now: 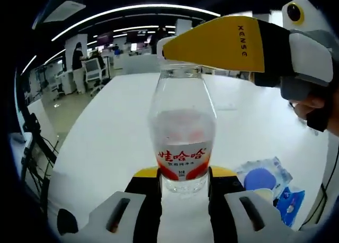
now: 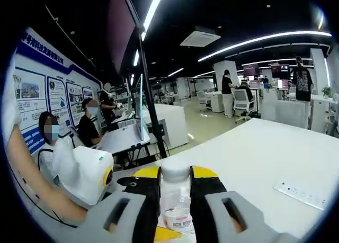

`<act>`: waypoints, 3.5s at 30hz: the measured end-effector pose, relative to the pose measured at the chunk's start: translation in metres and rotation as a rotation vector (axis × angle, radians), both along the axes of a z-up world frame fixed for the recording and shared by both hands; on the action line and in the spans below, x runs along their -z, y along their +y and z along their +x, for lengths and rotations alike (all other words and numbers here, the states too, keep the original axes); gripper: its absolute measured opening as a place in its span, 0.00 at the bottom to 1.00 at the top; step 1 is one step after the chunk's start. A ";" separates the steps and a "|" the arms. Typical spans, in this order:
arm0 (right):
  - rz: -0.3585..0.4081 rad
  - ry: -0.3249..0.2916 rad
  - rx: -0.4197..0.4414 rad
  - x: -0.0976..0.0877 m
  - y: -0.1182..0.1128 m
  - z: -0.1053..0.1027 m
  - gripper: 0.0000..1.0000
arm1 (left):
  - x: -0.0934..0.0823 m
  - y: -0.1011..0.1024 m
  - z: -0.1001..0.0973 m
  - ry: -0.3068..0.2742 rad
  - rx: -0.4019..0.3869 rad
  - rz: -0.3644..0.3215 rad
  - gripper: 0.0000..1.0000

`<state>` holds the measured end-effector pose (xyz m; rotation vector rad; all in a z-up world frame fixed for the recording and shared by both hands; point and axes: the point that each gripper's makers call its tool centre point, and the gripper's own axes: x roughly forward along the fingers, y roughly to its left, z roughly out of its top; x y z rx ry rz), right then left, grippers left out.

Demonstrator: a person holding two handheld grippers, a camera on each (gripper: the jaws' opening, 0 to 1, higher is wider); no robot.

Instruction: Arrange the tabletop items into an orderly group along one side of the table until the central work area is clear of visible clutter.

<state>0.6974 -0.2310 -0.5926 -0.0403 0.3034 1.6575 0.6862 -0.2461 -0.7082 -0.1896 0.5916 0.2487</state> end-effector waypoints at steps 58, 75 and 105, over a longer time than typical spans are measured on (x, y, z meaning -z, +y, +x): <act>0.042 -0.083 -0.036 0.053 -0.001 0.010 0.16 | 0.053 0.011 0.017 0.034 0.006 0.093 0.31; 0.052 -0.239 -0.025 0.043 0.003 0.007 0.48 | 0.042 0.003 0.026 -0.004 0.083 0.052 0.52; 0.076 -0.120 0.187 0.004 -0.073 0.001 0.56 | -0.024 -0.008 -0.016 -0.107 0.109 0.082 0.73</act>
